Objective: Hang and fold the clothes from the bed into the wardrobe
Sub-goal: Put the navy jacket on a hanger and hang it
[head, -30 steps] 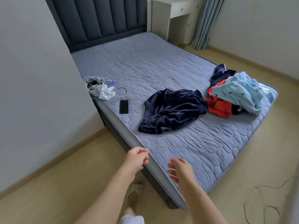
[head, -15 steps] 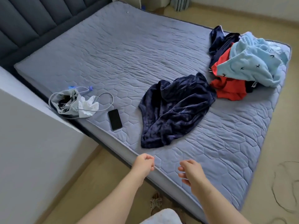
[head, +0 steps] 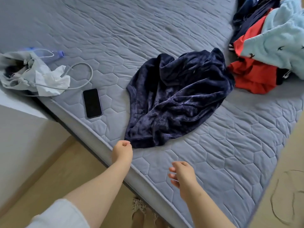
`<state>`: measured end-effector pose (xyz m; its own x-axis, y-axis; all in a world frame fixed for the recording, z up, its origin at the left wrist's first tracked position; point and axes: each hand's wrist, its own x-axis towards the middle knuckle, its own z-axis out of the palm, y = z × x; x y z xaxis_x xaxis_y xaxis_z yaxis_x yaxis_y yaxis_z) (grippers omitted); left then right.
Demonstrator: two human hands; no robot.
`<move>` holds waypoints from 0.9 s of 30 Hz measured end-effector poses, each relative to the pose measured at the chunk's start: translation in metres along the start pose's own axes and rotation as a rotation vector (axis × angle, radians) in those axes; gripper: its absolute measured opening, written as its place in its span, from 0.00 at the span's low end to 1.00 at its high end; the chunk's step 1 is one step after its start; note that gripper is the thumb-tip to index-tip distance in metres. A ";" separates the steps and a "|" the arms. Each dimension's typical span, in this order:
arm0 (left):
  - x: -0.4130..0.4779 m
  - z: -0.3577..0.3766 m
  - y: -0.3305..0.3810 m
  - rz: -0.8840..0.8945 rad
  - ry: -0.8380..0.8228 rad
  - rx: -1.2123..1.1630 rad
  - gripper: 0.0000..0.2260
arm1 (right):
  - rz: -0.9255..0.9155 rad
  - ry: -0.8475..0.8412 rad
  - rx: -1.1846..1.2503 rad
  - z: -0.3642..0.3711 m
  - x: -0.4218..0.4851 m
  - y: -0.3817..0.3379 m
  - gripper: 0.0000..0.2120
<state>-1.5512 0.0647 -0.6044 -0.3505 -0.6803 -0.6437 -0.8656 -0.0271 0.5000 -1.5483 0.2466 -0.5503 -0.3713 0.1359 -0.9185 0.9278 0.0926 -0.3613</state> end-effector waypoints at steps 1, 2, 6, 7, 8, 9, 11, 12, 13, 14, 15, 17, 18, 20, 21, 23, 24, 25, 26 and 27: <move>0.008 0.009 0.001 0.042 0.009 0.056 0.10 | 0.004 0.001 0.004 0.000 0.007 0.001 0.06; 0.016 0.018 0.002 0.066 0.001 0.088 0.14 | 0.011 0.001 0.008 0.000 0.014 0.002 0.06; 0.037 0.051 0.008 -0.163 -0.126 -0.105 0.28 | 0.068 0.004 0.040 -0.004 0.034 0.011 0.06; 0.041 0.057 0.008 -0.227 -0.147 -0.176 0.27 | 0.069 0.001 0.066 -0.005 0.038 0.011 0.06; 0.044 0.060 0.008 -0.270 -0.149 -0.204 0.24 | 0.067 -0.003 0.087 -0.006 0.041 0.010 0.06; 0.048 0.061 0.008 -0.292 -0.157 -0.185 0.24 | 0.067 -0.004 0.099 -0.007 0.042 0.008 0.06; 0.052 0.060 0.008 -0.290 -0.219 -0.082 0.24 | 0.067 -0.010 0.107 -0.006 0.043 0.005 0.06; 0.053 0.058 0.009 -0.266 -0.241 -0.042 0.23 | 0.066 -0.020 0.112 -0.007 0.042 0.004 0.06; 0.053 0.056 0.010 -0.234 -0.250 -0.009 0.21 | 0.062 -0.030 0.120 -0.007 0.041 0.002 0.06; 0.052 0.054 0.010 -0.191 -0.250 0.028 0.20 | 0.060 -0.031 0.126 -0.007 0.040 0.001 0.06; 0.049 0.051 0.010 -0.141 -0.240 0.063 0.16 | 0.067 -0.026 0.126 -0.008 0.039 0.001 0.06; 0.036 0.041 0.007 -0.050 -0.228 0.059 0.06 | 0.101 -0.023 0.124 -0.009 0.032 0.003 0.06; 0.027 0.037 0.005 -0.017 -0.222 0.005 0.03 | 0.107 -0.025 0.134 -0.012 0.027 0.003 0.06; 0.003 0.026 0.006 0.022 -0.215 -0.139 0.04 | 0.107 -0.021 0.154 -0.018 0.014 0.000 0.05; -0.011 0.018 0.008 0.036 -0.216 -0.200 0.04 | 0.106 -0.015 0.153 -0.021 0.005 -0.002 0.05; -0.039 -0.001 0.020 0.068 -0.252 -0.286 0.05 | 0.086 -0.009 0.151 -0.026 -0.016 -0.008 0.04; -0.051 -0.011 0.025 0.076 -0.273 -0.326 0.05 | 0.060 -0.017 0.150 -0.028 -0.028 -0.011 0.04; -0.064 -0.022 0.031 0.083 -0.298 -0.365 0.06 | 0.014 -0.037 0.130 -0.029 -0.040 -0.013 0.03; -0.077 -0.034 0.039 0.095 -0.328 -0.407 0.06 | -0.060 -0.058 0.075 -0.029 -0.052 -0.015 0.05; -0.090 -0.046 0.046 0.113 -0.367 -0.451 0.07 | -0.156 -0.074 -0.004 -0.029 -0.064 -0.016 0.09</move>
<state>-1.5424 0.0911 -0.4966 -0.6023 -0.4013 -0.6901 -0.6061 -0.3327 0.7225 -1.5405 0.2646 -0.4806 -0.5067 0.0467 -0.8609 0.8591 0.1109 -0.4997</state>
